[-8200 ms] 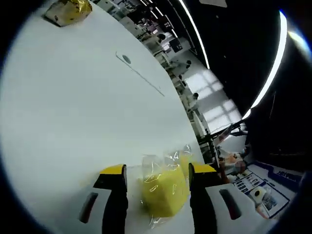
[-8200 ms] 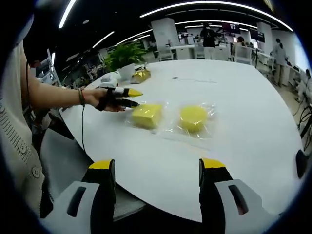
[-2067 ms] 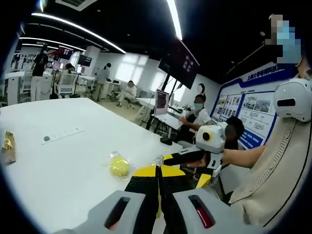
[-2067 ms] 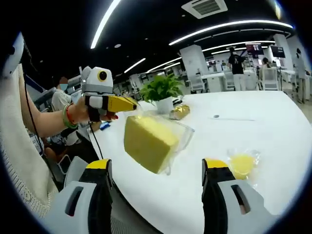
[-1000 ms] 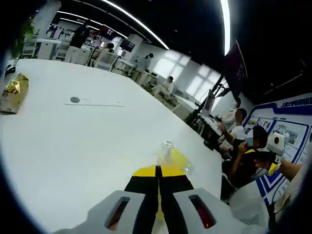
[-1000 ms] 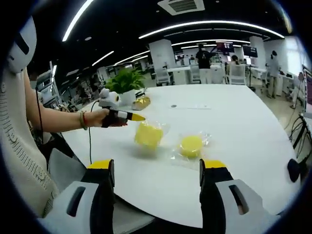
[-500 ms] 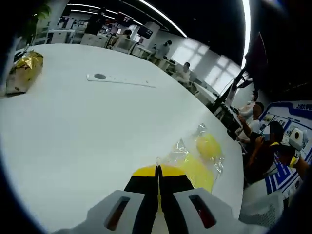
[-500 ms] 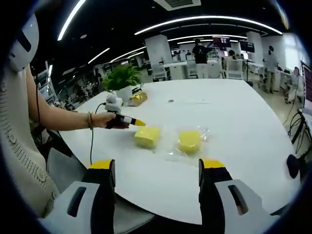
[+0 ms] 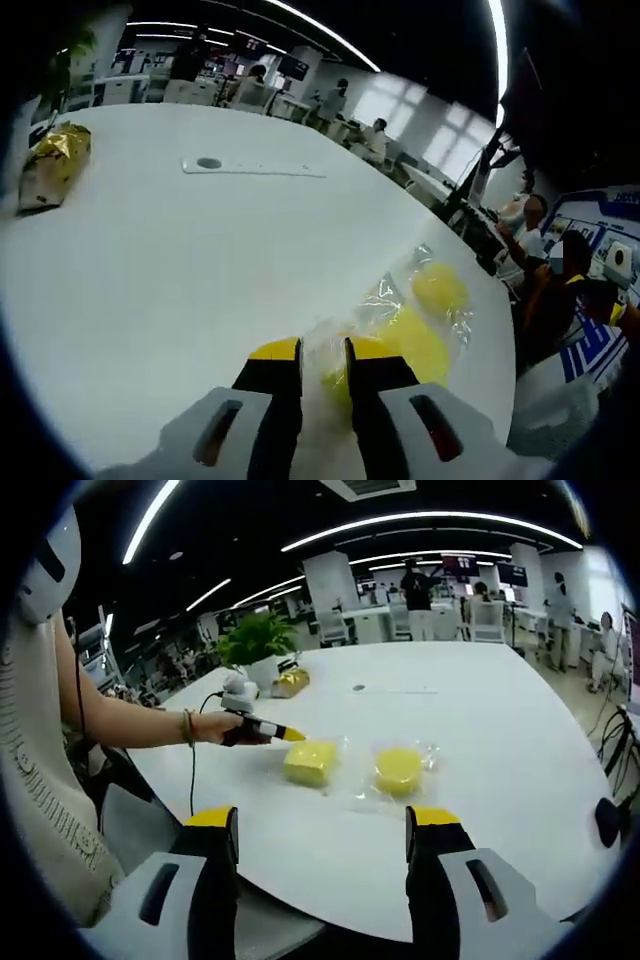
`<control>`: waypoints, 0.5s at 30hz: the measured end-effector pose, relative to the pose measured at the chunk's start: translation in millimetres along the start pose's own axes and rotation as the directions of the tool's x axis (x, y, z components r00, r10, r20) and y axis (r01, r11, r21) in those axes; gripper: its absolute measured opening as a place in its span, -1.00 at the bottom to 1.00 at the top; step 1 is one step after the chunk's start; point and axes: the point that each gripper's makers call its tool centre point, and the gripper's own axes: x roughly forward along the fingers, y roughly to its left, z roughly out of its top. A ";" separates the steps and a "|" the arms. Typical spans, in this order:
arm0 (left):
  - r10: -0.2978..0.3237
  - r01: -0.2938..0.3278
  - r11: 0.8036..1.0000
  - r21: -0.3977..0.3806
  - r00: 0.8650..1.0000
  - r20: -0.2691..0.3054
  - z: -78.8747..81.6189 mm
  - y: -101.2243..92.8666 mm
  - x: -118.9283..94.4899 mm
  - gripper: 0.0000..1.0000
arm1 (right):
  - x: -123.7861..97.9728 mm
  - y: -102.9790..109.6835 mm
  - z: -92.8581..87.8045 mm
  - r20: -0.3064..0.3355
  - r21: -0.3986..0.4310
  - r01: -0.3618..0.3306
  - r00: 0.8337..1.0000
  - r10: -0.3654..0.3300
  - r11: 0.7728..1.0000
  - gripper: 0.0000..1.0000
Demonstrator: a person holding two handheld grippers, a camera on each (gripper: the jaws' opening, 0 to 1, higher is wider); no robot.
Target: Compare the silicone blocks by pressing each to a similar depth, holding the contact briefly, and releasing to observe deformation and rebound differences across the visible hardness samples.
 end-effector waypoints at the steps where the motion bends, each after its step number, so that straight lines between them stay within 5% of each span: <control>1: 0.006 -0.006 1.000 0.002 1.000 -0.008 -1.0 -0.4 -1.9 -0.40 | -0.4 0.9 -0.2 0.001 -0.002 -0.002 1.000 0.002 1.000 0.26; 6: 0.018 -0.018 0.995 0.094 1.000 -0.002 -2.4 -15.0 -23.6 -0.28 | -1.7 6.0 3.9 0.033 -0.007 -0.014 0.999 0.014 1.000 0.25; 15: -0.005 -0.004 0.996 0.094 0.996 0.088 -12.3 -71.1 -82.5 0.00 | 0.6 26.8 5.7 0.076 0.002 -0.070 0.995 0.069 0.998 0.27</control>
